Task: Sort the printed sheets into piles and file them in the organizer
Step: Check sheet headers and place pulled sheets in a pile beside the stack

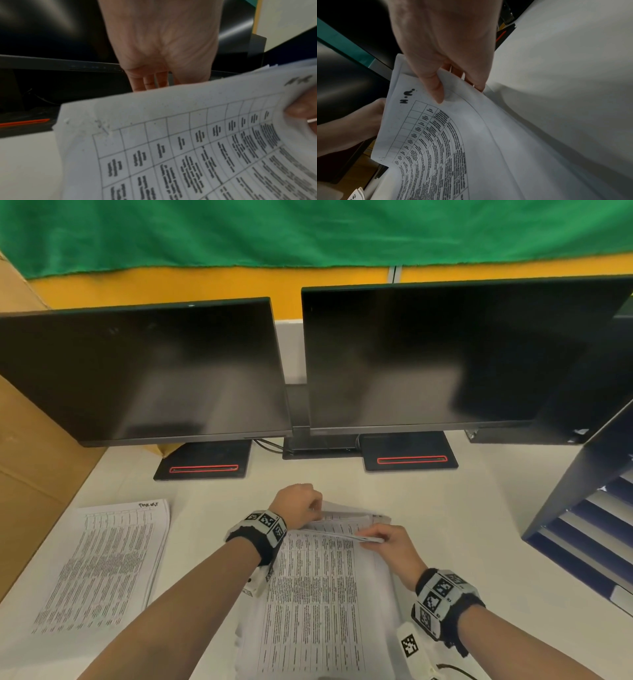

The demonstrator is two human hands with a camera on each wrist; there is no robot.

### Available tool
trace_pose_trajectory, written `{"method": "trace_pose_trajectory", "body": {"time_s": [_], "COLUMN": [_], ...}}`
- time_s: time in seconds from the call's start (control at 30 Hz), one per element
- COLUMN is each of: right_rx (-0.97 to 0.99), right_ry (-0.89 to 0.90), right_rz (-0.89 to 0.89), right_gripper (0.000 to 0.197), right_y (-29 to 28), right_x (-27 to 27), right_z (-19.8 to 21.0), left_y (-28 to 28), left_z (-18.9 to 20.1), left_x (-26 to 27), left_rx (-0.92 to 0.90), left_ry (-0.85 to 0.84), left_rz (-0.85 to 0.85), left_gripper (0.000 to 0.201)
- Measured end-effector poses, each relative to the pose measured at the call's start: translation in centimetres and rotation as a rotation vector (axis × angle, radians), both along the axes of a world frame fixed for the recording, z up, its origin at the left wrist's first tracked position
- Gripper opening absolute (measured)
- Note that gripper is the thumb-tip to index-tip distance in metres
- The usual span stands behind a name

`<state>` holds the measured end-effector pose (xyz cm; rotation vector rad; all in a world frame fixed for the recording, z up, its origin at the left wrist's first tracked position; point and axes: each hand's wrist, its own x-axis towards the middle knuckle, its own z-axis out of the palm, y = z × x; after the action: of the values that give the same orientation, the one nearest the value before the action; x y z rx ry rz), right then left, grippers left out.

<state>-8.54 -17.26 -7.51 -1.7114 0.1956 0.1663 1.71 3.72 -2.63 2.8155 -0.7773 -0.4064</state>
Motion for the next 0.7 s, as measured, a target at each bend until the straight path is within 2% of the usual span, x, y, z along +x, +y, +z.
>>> {"method": "trace_pose_trajectory", "body": {"time_s": [0.13, 0.27, 0.37, 0.43, 0.57, 0.7], "right_rx": [-0.027, -0.027, 0.021, 0.055, 0.051, 0.025], "right_ry": [-0.003, 0.021, 0.057, 0.086, 0.139, 0.209], "right_rz": [0.018, 0.016, 0.018, 0.024, 0.039, 0.025], "right_gripper": [0.027, 0.02, 0.015, 0.018, 0.024, 0.023], "right_y": [0.0, -0.3, -0.4, -0.4, -0.2, -0.2], "right_x": [0.4, 0.8, 0.8, 0.7, 0.7, 1.2], "right_z": [0.0, 0.0, 0.1, 0.2, 0.3, 0.8], "left_y": [0.2, 0.9, 1.4, 1.8, 3.8, 6.9], "left_z": [0.3, 1.2, 3.1, 5.5, 11.9, 19.4], "left_x": [0.0, 0.2, 0.2, 0.2, 1.2, 2.6], "left_rx": [0.067, 0.134, 0.085, 0.023, -0.164, -0.396], "left_ry": [-0.155, -0.268, -0.331, -0.406, -0.668, -0.669], "left_rz": [-0.078, -0.105, -0.068, -0.036, 0.053, 0.155], "left_gripper": [0.015, 0.022, 0.014, 0.013, 0.013, 0.015]}}
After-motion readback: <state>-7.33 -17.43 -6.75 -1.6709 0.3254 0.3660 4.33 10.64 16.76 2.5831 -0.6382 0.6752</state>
